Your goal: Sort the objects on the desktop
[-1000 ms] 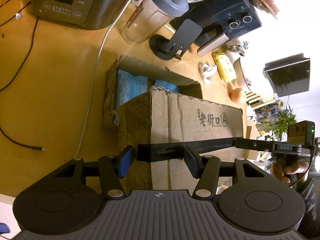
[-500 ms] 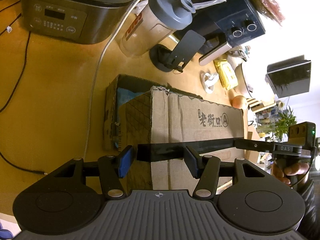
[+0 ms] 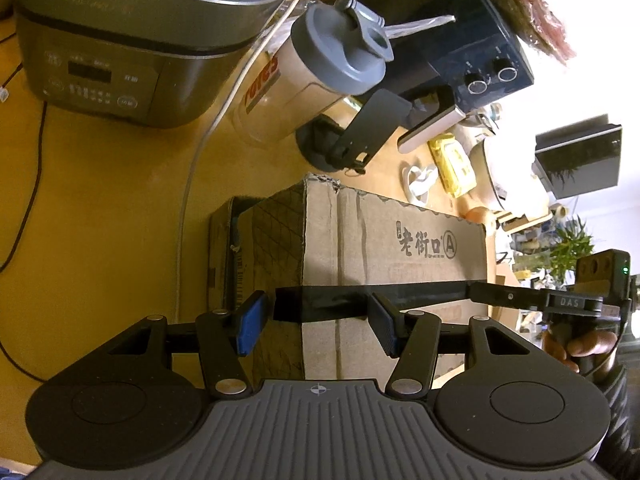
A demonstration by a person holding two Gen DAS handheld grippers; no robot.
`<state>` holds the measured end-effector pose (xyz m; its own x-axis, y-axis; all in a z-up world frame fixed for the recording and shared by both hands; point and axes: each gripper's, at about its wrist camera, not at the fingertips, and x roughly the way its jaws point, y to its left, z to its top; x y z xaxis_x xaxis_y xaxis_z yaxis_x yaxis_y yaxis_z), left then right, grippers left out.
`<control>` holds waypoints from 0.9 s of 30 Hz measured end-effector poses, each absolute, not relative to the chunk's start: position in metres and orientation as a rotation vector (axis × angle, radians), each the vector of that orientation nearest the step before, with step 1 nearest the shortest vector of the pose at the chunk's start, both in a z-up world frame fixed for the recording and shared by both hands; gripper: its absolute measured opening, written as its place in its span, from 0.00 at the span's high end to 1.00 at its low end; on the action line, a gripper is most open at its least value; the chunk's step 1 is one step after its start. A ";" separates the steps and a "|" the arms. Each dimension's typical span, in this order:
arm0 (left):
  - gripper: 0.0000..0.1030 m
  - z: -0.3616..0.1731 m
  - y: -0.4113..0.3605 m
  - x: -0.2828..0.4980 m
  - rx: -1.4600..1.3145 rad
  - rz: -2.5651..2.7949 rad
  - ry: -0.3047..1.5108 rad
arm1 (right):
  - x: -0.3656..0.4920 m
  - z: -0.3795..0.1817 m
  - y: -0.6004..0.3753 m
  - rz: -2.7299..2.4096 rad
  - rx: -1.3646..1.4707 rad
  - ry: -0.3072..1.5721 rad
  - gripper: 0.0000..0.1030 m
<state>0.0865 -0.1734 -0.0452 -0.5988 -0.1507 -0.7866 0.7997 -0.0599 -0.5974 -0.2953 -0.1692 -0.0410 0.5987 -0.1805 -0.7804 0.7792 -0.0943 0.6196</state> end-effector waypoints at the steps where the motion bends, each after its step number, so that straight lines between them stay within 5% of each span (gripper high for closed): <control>1: 0.48 -0.045 -0.175 0.086 0.715 -1.745 1.519 | -0.295 -0.041 -0.171 -0.874 1.452 0.539 0.51; 27: 0.49 -0.060 -0.189 0.089 0.724 -1.723 1.526 | -0.291 -0.053 -0.186 -0.880 1.457 0.557 0.51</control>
<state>0.0885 -0.1889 -0.0598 -0.5890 -0.1438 -0.7952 0.8068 -0.0478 -0.5889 -0.2908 -0.1861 -0.0529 0.5882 -0.1712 -0.7904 0.7876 -0.1007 0.6079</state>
